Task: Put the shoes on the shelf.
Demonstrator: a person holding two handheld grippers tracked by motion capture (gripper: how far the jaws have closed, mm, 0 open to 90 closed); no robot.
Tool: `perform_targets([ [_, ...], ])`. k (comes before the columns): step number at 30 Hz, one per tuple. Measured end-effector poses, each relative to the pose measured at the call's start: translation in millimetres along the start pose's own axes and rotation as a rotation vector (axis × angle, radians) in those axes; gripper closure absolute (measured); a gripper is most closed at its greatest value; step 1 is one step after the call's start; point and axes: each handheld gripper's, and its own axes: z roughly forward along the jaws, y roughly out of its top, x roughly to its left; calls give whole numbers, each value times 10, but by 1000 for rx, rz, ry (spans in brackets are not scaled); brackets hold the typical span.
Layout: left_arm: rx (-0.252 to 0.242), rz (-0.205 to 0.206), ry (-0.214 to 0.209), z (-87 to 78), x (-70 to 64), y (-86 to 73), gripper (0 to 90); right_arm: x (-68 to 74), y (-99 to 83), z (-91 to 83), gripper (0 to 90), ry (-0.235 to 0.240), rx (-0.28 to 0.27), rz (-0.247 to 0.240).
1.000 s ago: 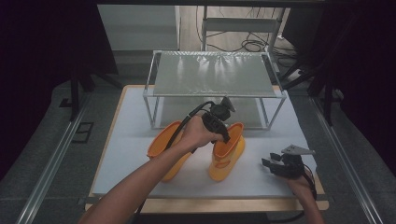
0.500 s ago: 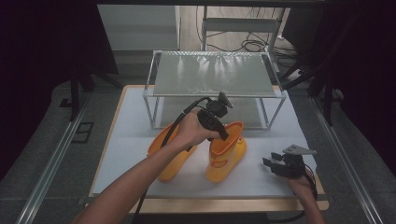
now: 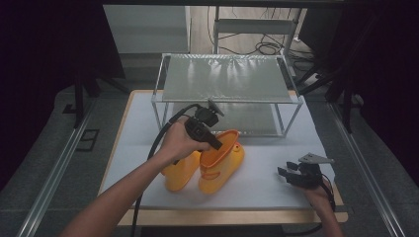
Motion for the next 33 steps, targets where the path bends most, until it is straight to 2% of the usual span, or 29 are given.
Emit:
perform_targets([
  [5, 24, -3, 7, 30, 106, -150, 871, 0, 1, 4, 490, -2, 3, 1],
  [11, 23, 0, 30, 30, 188, -279, 870, -2, 1, 6, 490, 0, 5, 3],
  [18, 24, 24, 55, 33, 155, -369, 847, 1, -1, 3, 489, 0, 2, 0],
  [21, 19, 20, 55, 18, 156, -385, 824, 2, -1, 3, 489, 0, 2, -1],
  [26, -1, 9, 25, -13, 173, -385, 755, 2, -1, 3, 489, 0, 2, 1],
  [33, -67, -18, -40, -167, 192, -364, 667, 0, -1, 3, 488, 1, 1, 2],
])
